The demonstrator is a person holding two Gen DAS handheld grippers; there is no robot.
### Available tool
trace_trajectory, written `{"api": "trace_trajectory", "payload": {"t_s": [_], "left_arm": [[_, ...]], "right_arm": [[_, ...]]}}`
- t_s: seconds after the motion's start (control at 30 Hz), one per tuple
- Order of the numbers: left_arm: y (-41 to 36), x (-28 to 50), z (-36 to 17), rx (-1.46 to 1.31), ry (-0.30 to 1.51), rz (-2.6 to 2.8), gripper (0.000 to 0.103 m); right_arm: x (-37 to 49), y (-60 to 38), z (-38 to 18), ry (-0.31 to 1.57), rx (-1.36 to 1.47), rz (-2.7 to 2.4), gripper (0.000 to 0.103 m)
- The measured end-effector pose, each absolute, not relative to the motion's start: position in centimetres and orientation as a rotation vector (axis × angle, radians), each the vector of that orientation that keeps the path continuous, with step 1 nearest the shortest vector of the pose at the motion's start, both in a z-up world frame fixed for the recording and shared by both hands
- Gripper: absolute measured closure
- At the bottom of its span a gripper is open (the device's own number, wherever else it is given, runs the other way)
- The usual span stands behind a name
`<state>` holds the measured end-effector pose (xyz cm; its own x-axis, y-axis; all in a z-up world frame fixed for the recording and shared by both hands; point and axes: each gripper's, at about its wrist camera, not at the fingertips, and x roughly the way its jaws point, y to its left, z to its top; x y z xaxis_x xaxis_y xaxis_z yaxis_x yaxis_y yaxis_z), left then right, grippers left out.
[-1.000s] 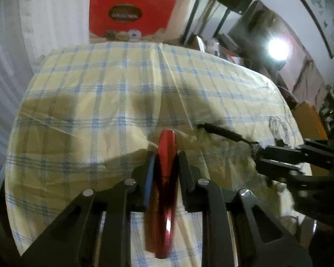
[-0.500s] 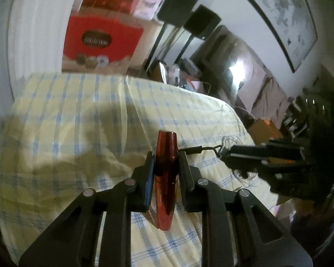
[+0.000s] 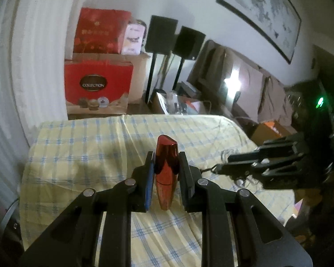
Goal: Organize objects
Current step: 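Lift the black cable with the right tool while the left tool holds the red cylinder upright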
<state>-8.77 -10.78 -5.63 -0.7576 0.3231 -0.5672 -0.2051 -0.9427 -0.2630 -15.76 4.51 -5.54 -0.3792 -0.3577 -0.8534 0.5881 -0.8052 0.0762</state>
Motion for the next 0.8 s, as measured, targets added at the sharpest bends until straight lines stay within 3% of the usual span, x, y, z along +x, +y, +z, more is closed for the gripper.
{"api": "trace_trajectory", "payload": {"t_s": [0.17, 0.8], "left_arm": [[-9.1, -9.2, -6.8, -0.935, -0.171, 2.678, 0.085], [-7.7, -10.2, -9.8, -1.033, -0.148, 2.645, 0.084]], "right_arm": [[-15.6, 4.7, -5.7, 0.331, 1.279, -2.187, 0.080], [-16.5, 5.9, -6.7, 0.298, 1.308, -2.202, 0.080]]}}
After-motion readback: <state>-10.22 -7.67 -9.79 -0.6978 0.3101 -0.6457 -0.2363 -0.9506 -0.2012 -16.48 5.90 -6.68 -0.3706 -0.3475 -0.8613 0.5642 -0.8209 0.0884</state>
